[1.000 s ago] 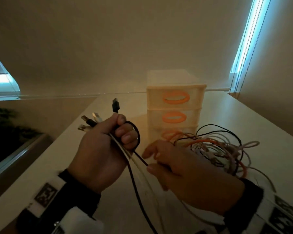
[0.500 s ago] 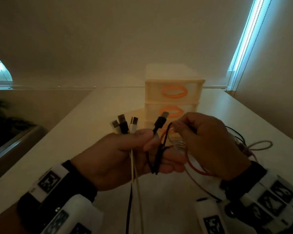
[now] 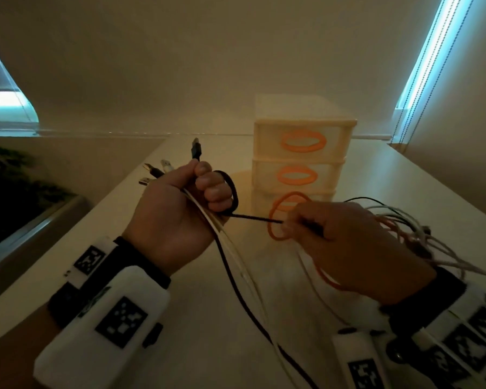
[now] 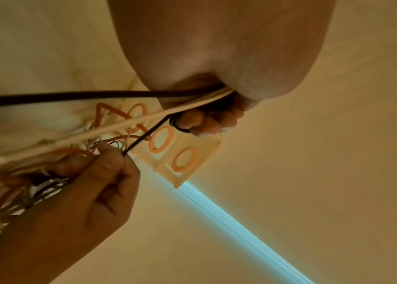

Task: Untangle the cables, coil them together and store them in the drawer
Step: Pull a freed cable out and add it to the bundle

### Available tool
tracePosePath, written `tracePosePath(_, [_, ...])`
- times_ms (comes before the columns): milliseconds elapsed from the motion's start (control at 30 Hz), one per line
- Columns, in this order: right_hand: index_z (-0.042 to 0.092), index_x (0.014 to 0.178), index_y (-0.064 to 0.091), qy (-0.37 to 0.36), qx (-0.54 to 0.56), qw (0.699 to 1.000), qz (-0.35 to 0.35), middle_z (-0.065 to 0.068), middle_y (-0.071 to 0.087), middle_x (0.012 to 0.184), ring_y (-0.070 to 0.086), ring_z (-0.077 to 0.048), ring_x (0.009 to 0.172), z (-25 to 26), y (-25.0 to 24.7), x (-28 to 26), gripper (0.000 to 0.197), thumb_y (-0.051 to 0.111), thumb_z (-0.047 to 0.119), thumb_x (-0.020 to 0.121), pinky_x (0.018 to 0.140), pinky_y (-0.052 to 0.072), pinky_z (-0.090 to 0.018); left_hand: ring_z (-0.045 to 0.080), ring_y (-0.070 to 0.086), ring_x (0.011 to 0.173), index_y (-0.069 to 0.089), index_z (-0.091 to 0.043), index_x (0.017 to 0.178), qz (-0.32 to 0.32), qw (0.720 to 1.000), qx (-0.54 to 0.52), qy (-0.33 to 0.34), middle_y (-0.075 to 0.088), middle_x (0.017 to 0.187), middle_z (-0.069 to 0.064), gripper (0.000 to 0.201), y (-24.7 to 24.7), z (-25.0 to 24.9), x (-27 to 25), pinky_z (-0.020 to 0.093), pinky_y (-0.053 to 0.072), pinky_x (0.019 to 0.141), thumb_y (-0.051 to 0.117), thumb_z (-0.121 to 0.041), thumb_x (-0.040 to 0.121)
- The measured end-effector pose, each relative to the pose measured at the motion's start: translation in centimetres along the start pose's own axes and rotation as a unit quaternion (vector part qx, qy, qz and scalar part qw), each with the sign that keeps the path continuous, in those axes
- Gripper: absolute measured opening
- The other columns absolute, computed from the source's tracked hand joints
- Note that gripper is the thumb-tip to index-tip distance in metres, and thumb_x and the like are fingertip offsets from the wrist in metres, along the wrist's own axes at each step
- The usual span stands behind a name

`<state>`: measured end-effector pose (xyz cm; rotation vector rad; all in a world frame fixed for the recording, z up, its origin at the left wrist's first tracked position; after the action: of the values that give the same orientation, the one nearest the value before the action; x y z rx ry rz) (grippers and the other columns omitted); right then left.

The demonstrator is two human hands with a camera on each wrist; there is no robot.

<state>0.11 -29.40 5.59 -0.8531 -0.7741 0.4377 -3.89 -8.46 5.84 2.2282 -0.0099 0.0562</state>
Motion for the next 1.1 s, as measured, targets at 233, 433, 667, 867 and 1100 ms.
tracePosePath(233, [0.033, 0.094, 0.072, 0.008, 0.073, 0.990, 0.121, 0.018, 0.066, 0.077, 0.063, -0.002, 0.071, 0.1, 1.3, -0.2, 0.014, 0.059, 0.033, 0.098, 0.064, 0.048, -0.015, 0.009, 0.031, 0.054, 0.046, -0.018, 0.073, -0.002, 0.999, 0.037, 0.003, 0.030, 0.065, -0.007, 0.033, -0.3, -1.2, -0.3, 0.021, 0.029, 0.051, 0.036, -0.023, 0.104])
tracePosePath(433, [0.030, 0.086, 0.069, 0.061, 0.055, 0.996, 0.021, 0.011, 0.067, 0.075, 0.062, -0.005, 0.064, -1.1, -0.7, 0.0, 0.014, 0.060, 0.031, 0.097, 0.059, 0.048, -0.019, 0.009, 0.031, 0.054, 0.045, -0.019, 0.073, -0.006, 0.999, 0.042, 0.019, 0.032, 0.064, -0.008, 0.033, -0.5, -2.1, -0.4, 0.020, 0.029, 0.051, 0.035, -0.023, 0.104])
tracePosePath(667, [0.033, 0.085, 0.072, 0.081, 0.086, 0.975, 0.190, 0.013, 0.071, 0.076, 0.066, -0.006, 0.065, -0.2, -0.9, -0.2, 0.019, 0.059, 0.031, 0.099, 0.059, 0.053, -0.021, 0.008, 0.038, 0.054, 0.045, -0.020, 0.072, 0.019, 0.998, 0.033, 0.055, 0.036, 0.063, -0.009, 0.025, -0.4, -5.0, -0.7, 0.020, 0.033, 0.053, 0.041, -0.018, 0.096])
tracePosePath(867, [0.022, 0.080, 0.065, 0.118, 0.032, 0.986, -0.109, 0.005, 0.060, 0.063, 0.057, -0.006, 0.063, -1.7, -1.7, 0.2, 0.024, 0.056, 0.034, 0.098, 0.055, 0.044, -0.017, 0.033, 0.062, 0.082, 0.054, -0.010, 0.082, 0.180, 0.952, 0.212, -0.126, 0.064, 0.086, 0.021, 0.031, 0.3, 0.5, -1.7, 0.033, 0.049, 0.073, 0.036, -0.020, 0.104])
tracePosePath(1100, [0.028, 0.106, 0.076, -0.060, 0.131, 0.989, 0.032, 0.019, 0.072, 0.093, 0.069, 0.000, 0.091, 1.5, 0.2, -0.5, 0.014, 0.068, 0.027, 0.095, 0.077, 0.054, -0.016, 0.031, 0.065, 0.091, 0.046, -0.012, 0.077, 0.062, 0.981, 0.167, -0.073, 0.063, 0.095, 0.019, 0.028, 1.6, 2.6, -1.3, 0.039, 0.057, 0.086, 0.046, -0.027, 0.101])
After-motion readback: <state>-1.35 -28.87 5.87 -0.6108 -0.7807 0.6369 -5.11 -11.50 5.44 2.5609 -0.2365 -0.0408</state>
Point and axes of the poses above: each hand's wrist, its own x-axis towards the middle knuckle, its own y-axis out of the palm, z = x × y, the point moved 3 cm from there along x, towards the middle knuckle
